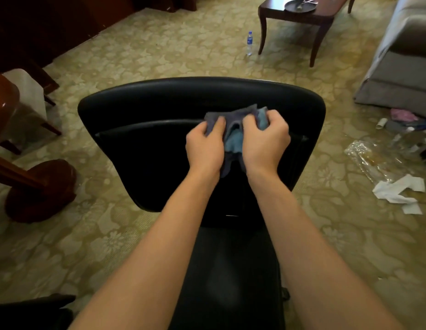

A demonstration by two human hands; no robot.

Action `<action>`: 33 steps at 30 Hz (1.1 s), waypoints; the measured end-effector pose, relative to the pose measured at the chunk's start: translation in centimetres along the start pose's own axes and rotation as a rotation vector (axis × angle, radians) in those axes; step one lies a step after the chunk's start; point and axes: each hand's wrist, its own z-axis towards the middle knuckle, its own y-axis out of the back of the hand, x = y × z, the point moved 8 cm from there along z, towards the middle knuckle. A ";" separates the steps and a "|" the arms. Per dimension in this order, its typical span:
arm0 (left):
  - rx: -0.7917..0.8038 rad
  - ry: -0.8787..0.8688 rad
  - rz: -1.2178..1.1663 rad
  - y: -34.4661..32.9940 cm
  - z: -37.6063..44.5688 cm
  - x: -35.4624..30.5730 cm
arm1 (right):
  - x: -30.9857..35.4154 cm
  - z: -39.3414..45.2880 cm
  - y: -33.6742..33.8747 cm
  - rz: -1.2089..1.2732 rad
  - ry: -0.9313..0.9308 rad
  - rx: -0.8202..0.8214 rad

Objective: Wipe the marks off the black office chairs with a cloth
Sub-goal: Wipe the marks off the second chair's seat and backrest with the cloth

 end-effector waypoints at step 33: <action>0.065 0.429 0.080 -3.5 -7.9 15.1 | -14.5 -5.3 6.7 -0.303 -0.212 0.088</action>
